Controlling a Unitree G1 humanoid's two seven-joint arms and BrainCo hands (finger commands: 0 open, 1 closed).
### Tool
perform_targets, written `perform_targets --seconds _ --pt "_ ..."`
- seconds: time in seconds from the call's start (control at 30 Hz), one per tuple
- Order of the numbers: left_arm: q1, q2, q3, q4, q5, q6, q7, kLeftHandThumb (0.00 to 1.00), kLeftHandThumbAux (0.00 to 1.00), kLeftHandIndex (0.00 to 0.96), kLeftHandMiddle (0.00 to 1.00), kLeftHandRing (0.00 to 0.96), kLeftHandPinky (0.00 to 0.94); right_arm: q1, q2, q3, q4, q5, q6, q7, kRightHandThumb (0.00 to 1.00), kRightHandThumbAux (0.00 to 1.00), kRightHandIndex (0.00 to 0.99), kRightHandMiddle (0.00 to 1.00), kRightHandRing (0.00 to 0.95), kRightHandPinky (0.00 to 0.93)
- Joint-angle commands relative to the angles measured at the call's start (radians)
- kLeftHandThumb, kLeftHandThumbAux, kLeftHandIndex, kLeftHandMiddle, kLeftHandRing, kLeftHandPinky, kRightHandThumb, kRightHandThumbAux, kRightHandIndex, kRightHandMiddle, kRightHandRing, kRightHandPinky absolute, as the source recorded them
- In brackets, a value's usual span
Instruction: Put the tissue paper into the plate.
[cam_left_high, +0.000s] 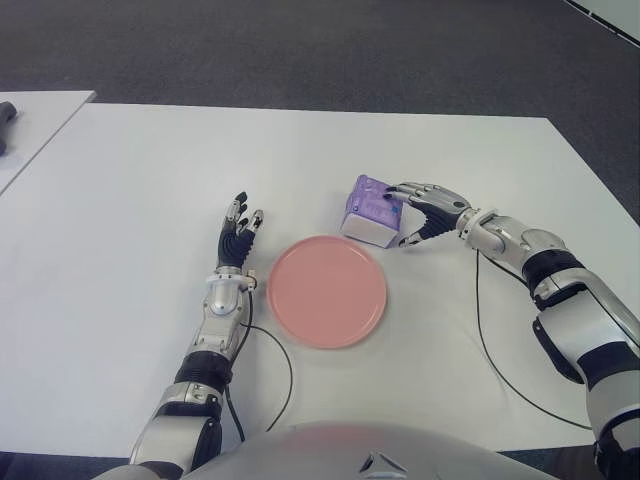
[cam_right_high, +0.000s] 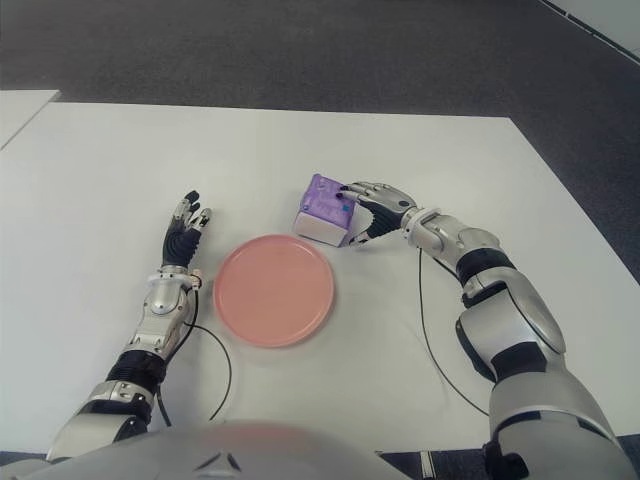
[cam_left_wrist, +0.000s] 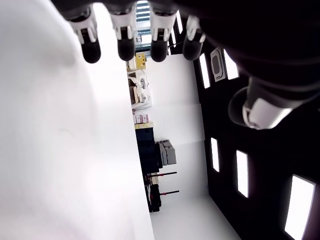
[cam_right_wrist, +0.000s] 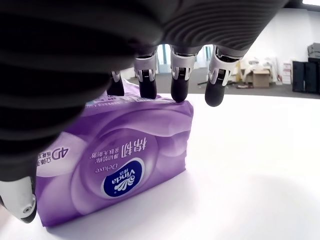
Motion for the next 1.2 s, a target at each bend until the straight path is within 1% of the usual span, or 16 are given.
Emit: perform_targets --seconds 0.03,0.13,0.23,0.4,0.5,0.57,0.67,0.73,0.77,0.9,1.2 --pt "0.0 0.002 -0.005 0.01 0.003 0.007 -0.01 0.0 0.442 0.0 0.0 0.0 0.0 0.033 -0.013 0.004 -0.012 -0.015 -0.003 0.023 0.021 0.575 0.0 0.024 0.001 0.015" --pt "0.0 0.002 -0.006 0.01 0.006 0.01 -0.006 0.0 0.441 0.0 0.0 0.0 0.0 0.041 -0.029 -0.001 -0.033 -0.011 -0.01 0.031 0.026 0.585 0.0 0.02 0.0 0.012" --pt "0.001 0.001 -0.007 0.011 0.01 0.007 -0.001 0.0 0.443 0.0 0.0 0.0 0.0 0.065 -0.073 -0.019 -0.092 0.005 -0.03 0.055 0.027 0.59 0.0 0.018 0.0 0.006" --pt "0.003 0.001 -0.004 0.012 0.007 0.001 -0.001 0.0 0.448 0.0 0.0 0.0 0.0 0.101 -0.122 -0.052 -0.173 0.021 -0.033 0.097 0.018 0.586 0.0 0.016 0.0 0.001" --pt "0.005 0.003 -0.002 0.009 0.005 0.004 -0.003 0.0 0.449 0.0 0.0 0.0 0.0 0.134 -0.18 -0.084 -0.246 0.034 -0.041 0.127 0.006 0.579 0.0 0.015 0.0 0.0" --pt "0.006 0.003 -0.002 0.008 0.005 0.006 -0.003 0.0 0.449 0.0 0.0 0.0 0.0 0.151 -0.199 -0.099 -0.28 0.033 -0.034 0.14 0.002 0.574 0.0 0.016 0.0 0.0" --pt "0.006 0.004 -0.001 0.007 0.006 0.006 -0.001 0.0 0.447 0.0 0.0 0.0 0.0 0.17 -0.214 -0.117 -0.32 0.025 -0.018 0.153 0.0 0.576 0.0 0.021 0.0 0.003" --pt "0.005 0.004 -0.001 0.008 0.006 0.008 -0.001 0.0 0.445 0.0 0.0 0.0 0.0 0.196 -0.284 -0.156 -0.358 0.04 -0.035 0.159 0.0 0.583 0.003 0.025 0.0 0.007" --pt "0.004 0.004 0.0 0.009 0.006 0.009 -0.001 0.0 0.444 0.0 0.0 0.0 0.0 0.208 -0.305 -0.172 -0.373 0.043 -0.036 0.16 0.0 0.587 0.006 0.027 0.0 0.011" --pt "0.001 0.004 0.001 0.015 0.005 0.006 0.0 0.0 0.446 0.0 0.0 0.0 0.0 0.235 -0.292 -0.19 -0.41 0.021 0.006 0.154 0.0 0.592 0.007 0.029 0.0 0.011" --pt "-0.006 0.004 -0.003 0.023 0.006 0.006 -0.004 0.0 0.447 0.0 0.0 0.0 0.0 0.26 -0.29 -0.207 -0.433 0.012 0.033 0.154 0.026 0.598 0.007 0.027 0.0 0.008"
